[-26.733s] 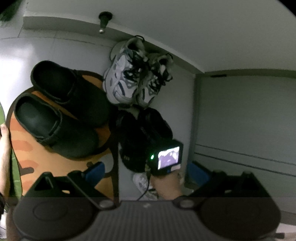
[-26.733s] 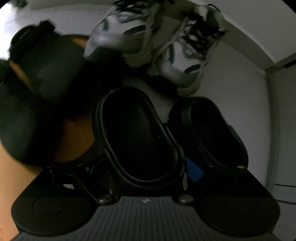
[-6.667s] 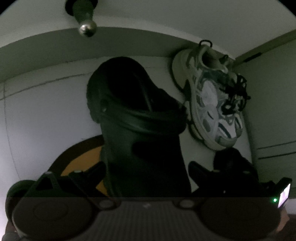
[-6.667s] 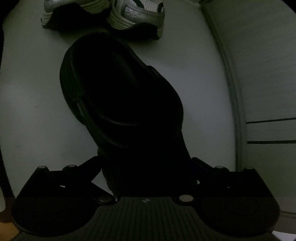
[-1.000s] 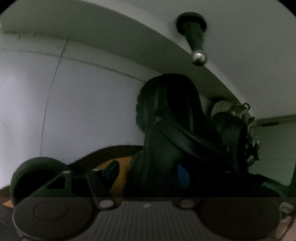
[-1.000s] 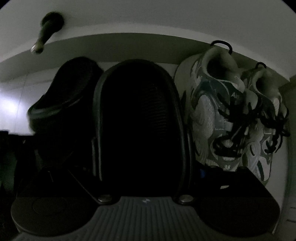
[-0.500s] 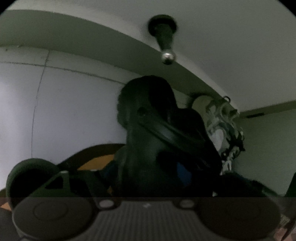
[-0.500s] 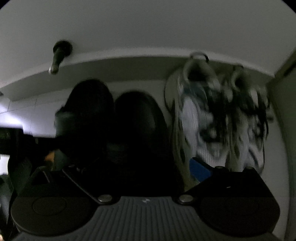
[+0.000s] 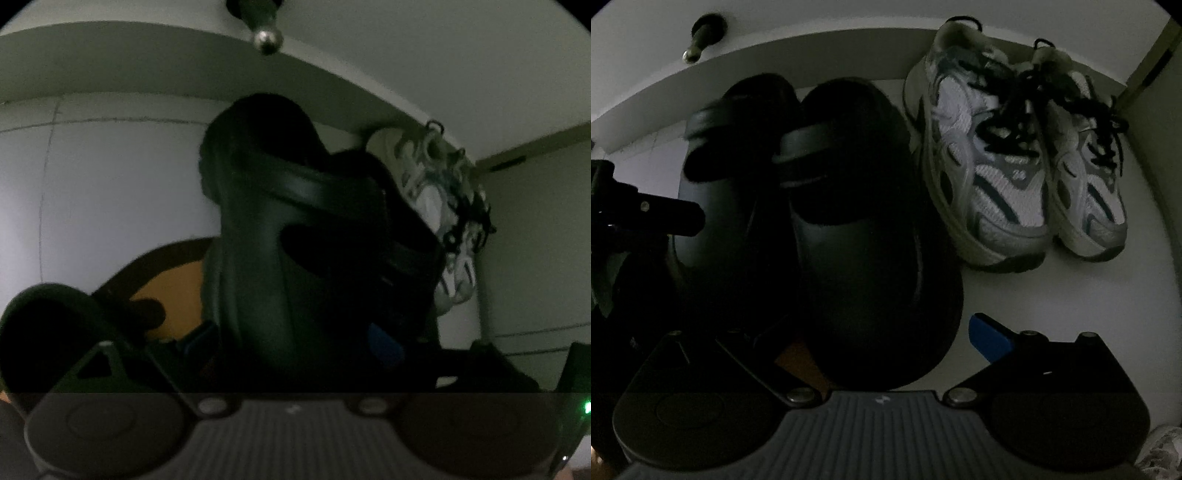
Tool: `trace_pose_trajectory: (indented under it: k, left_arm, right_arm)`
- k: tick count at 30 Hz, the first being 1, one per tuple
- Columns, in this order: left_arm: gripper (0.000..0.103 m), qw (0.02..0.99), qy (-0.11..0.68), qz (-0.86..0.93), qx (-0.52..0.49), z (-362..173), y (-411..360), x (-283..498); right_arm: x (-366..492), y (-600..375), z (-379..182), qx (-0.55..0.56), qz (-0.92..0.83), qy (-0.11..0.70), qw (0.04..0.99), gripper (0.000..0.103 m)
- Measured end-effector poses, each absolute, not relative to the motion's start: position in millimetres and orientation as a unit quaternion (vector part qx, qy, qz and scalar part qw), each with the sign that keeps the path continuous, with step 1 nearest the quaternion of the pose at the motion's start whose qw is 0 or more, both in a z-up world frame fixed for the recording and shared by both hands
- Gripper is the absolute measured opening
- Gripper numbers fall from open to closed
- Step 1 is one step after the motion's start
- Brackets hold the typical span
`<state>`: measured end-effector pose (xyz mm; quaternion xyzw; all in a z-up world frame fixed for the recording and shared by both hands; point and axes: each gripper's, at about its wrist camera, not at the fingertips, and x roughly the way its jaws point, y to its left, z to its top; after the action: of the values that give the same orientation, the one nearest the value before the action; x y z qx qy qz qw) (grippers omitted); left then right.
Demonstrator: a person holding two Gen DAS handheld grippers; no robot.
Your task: Organize scattered shoes
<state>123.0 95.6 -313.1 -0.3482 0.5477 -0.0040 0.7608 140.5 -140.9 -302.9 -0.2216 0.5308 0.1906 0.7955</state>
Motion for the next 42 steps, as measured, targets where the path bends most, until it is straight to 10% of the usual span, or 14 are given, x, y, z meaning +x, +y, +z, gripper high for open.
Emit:
trace_pose_trajectory:
  k: [42]
  left_arm:
    - [0.073, 0.773, 0.477, 0.033, -0.417, -301, 179, 144]
  right_arm:
    - [144, -98, -298, -0.207, 0.137, 0.470, 0.847, 0.102]
